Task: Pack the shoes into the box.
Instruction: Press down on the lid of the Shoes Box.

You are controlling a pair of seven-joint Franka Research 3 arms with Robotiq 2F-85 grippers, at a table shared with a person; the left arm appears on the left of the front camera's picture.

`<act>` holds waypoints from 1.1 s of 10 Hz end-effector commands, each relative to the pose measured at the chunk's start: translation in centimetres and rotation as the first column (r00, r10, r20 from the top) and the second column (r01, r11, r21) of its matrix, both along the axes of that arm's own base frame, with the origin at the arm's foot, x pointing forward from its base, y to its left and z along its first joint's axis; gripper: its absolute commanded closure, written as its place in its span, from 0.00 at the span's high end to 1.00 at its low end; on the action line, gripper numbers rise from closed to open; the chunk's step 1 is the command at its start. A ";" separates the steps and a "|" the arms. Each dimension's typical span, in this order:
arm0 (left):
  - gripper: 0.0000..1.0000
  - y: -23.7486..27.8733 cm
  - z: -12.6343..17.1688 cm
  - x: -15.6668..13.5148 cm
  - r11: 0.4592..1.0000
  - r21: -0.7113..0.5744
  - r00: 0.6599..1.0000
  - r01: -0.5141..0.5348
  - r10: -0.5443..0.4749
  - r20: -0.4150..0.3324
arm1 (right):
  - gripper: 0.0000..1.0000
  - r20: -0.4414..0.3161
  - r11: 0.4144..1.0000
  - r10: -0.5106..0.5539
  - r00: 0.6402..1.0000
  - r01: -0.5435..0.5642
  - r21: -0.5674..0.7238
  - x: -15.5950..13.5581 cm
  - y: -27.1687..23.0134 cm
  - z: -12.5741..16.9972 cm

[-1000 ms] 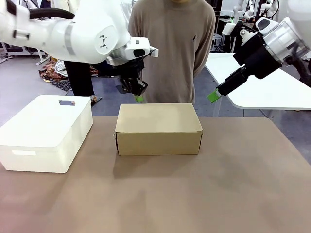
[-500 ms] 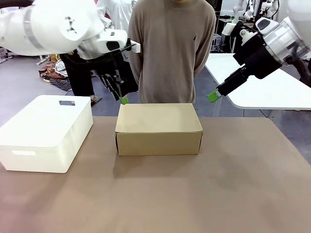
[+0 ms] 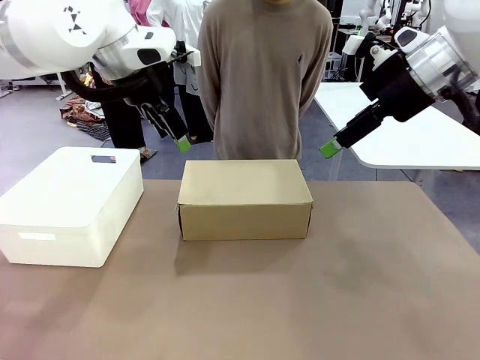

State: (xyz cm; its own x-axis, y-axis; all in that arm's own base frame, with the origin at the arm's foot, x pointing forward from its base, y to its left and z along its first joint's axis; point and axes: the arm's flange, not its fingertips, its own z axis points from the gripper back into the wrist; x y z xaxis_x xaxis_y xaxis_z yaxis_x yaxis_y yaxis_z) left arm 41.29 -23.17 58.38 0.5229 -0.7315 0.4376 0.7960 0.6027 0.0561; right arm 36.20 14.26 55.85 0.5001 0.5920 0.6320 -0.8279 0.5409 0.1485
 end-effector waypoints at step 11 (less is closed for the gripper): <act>1.00 0.2 0.0 -0.5 0.999 -0.050 0.996 -0.012 0.017 0.091 | 1.00 -0.009 1.000 -0.011 1.000 0.011 -0.008 -0.1 0.0 -0.1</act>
